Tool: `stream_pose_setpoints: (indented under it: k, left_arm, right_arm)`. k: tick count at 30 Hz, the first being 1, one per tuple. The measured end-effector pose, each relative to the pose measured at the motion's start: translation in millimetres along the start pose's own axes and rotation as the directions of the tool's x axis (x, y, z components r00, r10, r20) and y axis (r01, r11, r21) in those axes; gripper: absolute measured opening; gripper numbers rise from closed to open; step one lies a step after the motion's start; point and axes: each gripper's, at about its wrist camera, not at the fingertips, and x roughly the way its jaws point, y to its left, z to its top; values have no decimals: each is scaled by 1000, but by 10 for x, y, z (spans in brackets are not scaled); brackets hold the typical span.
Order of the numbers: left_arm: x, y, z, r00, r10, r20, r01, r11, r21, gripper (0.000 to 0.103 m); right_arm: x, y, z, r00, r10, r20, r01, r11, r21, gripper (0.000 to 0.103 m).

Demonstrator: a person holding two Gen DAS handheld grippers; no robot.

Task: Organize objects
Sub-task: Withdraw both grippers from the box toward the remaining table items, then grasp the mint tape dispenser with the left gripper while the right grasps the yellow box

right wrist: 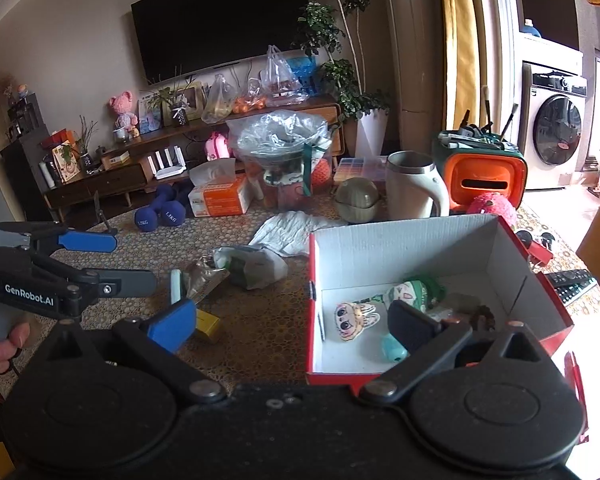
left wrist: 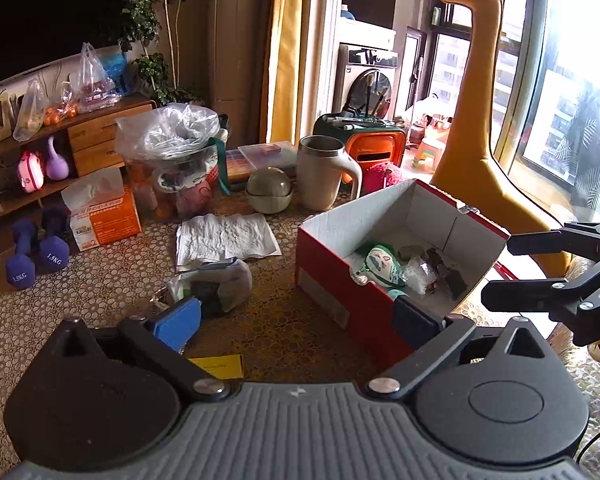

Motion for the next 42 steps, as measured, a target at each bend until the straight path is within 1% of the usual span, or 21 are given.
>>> stream_pose_setpoints:
  k: [5, 8, 10, 11, 12, 15, 19, 22, 25, 28, 34, 38, 42]
  left_arm:
    - [-34, 326, -151, 998, 59, -5, -59, 998, -38, 103]
    - [-22, 505, -231, 995, 104, -14, -104, 993, -59, 103]
    - [1, 603, -284, 987, 163, -6, -163, 985, -60, 103]
    - [21, 662, -326, 980, 201, -7, -201, 978, -57, 103]
    - [48, 709, -352, 976, 217, -10, -217, 975, -55, 103]
    - [165, 859, -456, 969, 245, -37, -247, 968, -48, 103]
    - [333, 1014, -561, 961, 269, -67, -273, 960, -62, 103]
    - [481, 1082, -611, 951, 298, -86, -304, 950, -69, 103]
    - [642, 1156, -643, 947, 305, -104, -314, 945, -94, 103]
    - [792, 1215, -654, 948, 297, -118, -310, 943, -119, 103]
    - [1041, 1294, -637, 946, 296, -129, -314, 938, -145, 103]
    - [1185, 1355, -647, 942, 302, -148, -324, 933, -158, 103]
    - [1281, 1414, -657, 945, 286, -159, -312, 933, -179, 102]
  right_arm:
    - [188, 233, -36, 999, 41, -29, -42, 999, -32, 102]
    - [339, 392, -52, 997, 59, -59, -64, 995, -72, 102]
    - [447, 497, -61, 995, 70, -75, -77, 991, -106, 102]
    - [502, 549, -71, 994, 75, -83, -85, 988, -125, 102]
    - [564, 601, -86, 993, 77, -92, -90, 985, -145, 102]
    - [752, 750, -148, 989, 81, -120, -104, 974, -200, 101]
    - [988, 910, -243, 987, 81, -140, -117, 954, -277, 100]
    - [1162, 983, -317, 984, 84, -156, -131, 940, -316, 99]
    - [1339, 1031, -363, 982, 78, -171, -134, 929, -344, 98]
    - [1520, 1063, -395, 981, 78, -177, -139, 921, -364, 95]
    - [1850, 1075, -389, 977, 82, -196, -148, 924, -354, 90]
    - [2020, 1099, -376, 976, 73, -205, -143, 926, -349, 88]
    - [2146, 1109, -379, 973, 77, -217, -153, 921, -358, 87]
